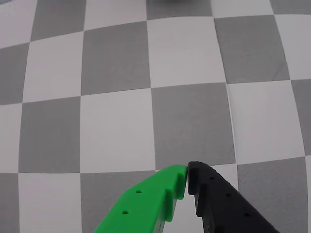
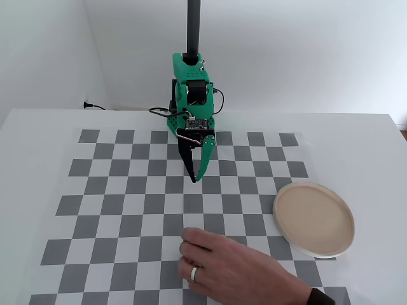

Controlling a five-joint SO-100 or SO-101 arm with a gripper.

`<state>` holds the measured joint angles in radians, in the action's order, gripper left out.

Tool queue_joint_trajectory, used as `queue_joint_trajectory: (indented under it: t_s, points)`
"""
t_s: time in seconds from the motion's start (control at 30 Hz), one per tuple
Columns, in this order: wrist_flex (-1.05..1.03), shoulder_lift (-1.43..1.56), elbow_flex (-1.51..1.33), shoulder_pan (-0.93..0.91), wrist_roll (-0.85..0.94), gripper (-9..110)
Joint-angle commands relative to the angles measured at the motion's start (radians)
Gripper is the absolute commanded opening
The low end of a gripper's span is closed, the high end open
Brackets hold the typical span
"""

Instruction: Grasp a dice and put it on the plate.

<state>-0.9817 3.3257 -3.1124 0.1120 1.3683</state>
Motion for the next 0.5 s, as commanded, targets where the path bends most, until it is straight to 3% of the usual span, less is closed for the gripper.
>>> queue_joint_trajectory:
  t_s: [0.0,0.47]
  points:
    - [0.017,0.008,0.018,-0.009,0.008,-4]
    - [-0.063,0.006,0.018,0.048,-0.035,-4]
